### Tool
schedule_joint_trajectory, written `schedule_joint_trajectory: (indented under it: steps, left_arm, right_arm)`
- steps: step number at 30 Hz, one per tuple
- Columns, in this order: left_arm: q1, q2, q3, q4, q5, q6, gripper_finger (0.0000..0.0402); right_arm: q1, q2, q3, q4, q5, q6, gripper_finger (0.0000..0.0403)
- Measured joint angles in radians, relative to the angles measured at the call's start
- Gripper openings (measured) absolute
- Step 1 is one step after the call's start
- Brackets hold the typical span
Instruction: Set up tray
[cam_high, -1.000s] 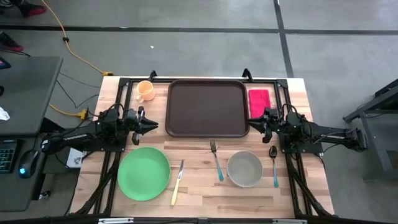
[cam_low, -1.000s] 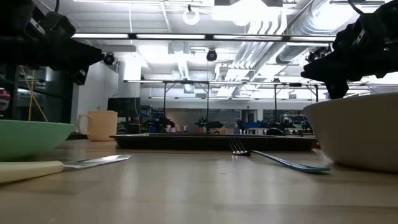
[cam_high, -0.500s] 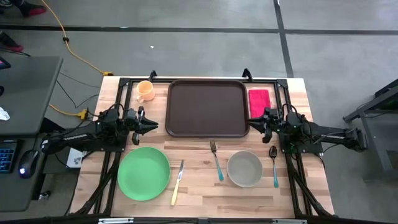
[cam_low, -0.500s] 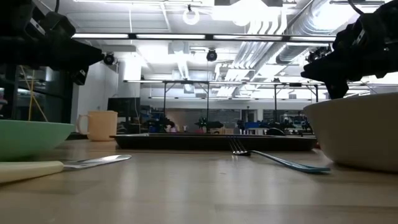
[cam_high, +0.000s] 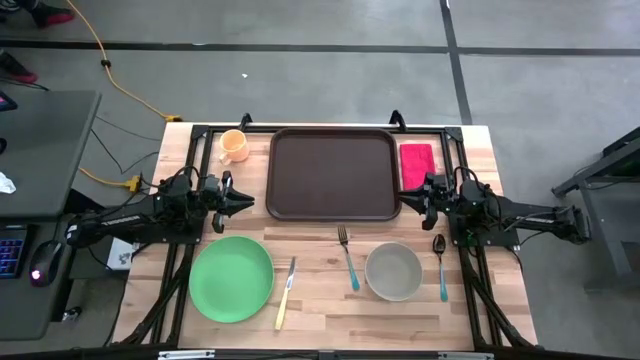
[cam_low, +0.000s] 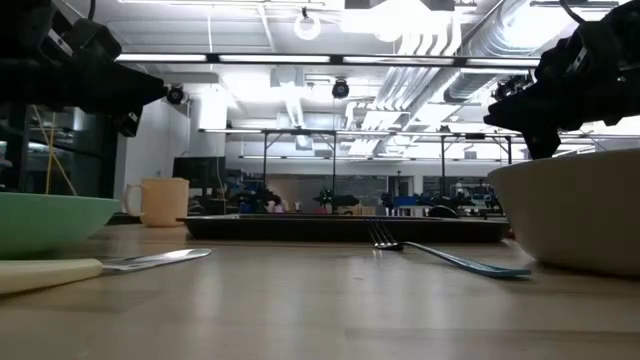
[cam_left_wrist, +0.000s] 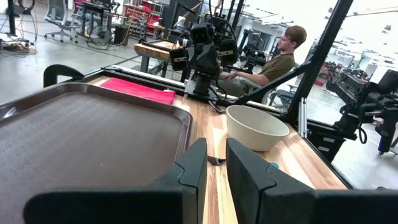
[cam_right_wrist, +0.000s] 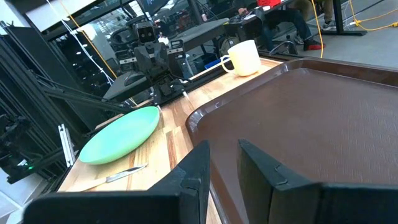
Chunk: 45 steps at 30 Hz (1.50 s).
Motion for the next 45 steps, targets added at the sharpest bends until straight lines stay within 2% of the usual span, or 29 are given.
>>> schedule_joint_trajectory:
  steps: [5, 12, 15, 20, 29, 37, 45]
  left_arm:
    - [0.000, 0.000, 0.000, 0.002, 0.000, -0.026, 0.0092]
    - [0.000, 0.001, 0.019, 0.012, -0.019, -0.302, 0.0092]
    - [0.000, 0.000, 0.048, 0.041, -0.101, -0.442, 0.0092]
    - [0.000, 0.000, 0.074, 0.164, -0.331, -0.556, 0.0092]
    - [0.000, 0.000, 0.155, 0.174, -0.391, -0.435, 0.0092]
    - [0.000, 0.027, 0.284, -0.071, -0.473, -0.387, 0.0092]
    - [0.000, 0.194, 0.434, -0.263, -0.526, -0.354, 0.0092]
  right_arm:
    - [0.000, 0.000, 0.000, 0.000, 0.000, 0.000, 0.0058]
    - [0.000, 0.000, 0.000, 0.000, 0.028, 0.004, 0.0058]
    - [0.000, 0.000, 0.000, 0.000, 0.071, 0.052, 0.0058]
    - [0.000, 0.000, 0.000, 0.008, 0.107, 0.190, 0.0058]
    - [-0.001, 0.000, 0.000, 0.040, 0.106, 0.214, 0.0058]
    - [-0.001, 0.000, 0.000, 0.040, 0.106, 0.214, 0.0058]
    - [-0.001, 0.000, 0.000, 0.105, 0.105, 0.203, 0.0058]
